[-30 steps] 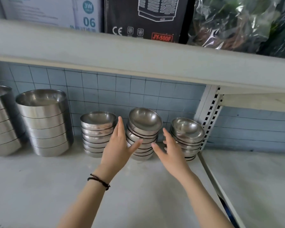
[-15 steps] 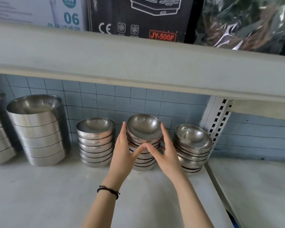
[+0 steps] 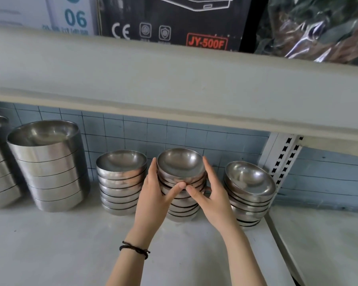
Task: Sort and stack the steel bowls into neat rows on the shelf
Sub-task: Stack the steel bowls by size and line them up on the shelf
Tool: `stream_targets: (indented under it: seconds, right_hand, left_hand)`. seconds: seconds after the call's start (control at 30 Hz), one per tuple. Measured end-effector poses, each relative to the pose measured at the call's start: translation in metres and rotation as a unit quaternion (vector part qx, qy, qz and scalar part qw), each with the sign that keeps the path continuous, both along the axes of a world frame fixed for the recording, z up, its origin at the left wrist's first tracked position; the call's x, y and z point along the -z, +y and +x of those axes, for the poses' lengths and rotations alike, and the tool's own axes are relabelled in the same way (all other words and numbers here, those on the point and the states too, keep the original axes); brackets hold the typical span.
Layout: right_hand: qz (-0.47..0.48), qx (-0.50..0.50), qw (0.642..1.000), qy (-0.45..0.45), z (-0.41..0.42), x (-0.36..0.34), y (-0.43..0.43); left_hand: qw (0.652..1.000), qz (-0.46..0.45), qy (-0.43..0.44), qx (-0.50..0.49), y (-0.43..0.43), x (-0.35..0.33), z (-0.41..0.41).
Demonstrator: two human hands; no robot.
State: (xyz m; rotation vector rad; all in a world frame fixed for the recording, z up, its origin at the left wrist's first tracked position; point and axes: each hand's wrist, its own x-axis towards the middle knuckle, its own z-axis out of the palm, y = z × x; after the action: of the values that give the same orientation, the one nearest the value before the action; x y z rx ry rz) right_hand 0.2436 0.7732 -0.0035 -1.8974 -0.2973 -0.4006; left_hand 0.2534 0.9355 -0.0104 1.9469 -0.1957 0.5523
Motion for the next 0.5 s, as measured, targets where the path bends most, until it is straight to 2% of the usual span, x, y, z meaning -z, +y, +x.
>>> stream_targets:
  seconds: [0.5]
  right_hand:
    - [0.051,0.004,0.998,0.024,-0.009,0.011,-0.005]
  left_hand:
    - [0.999,0.009,-0.023,-0.038,-0.019,-0.003,-0.008]
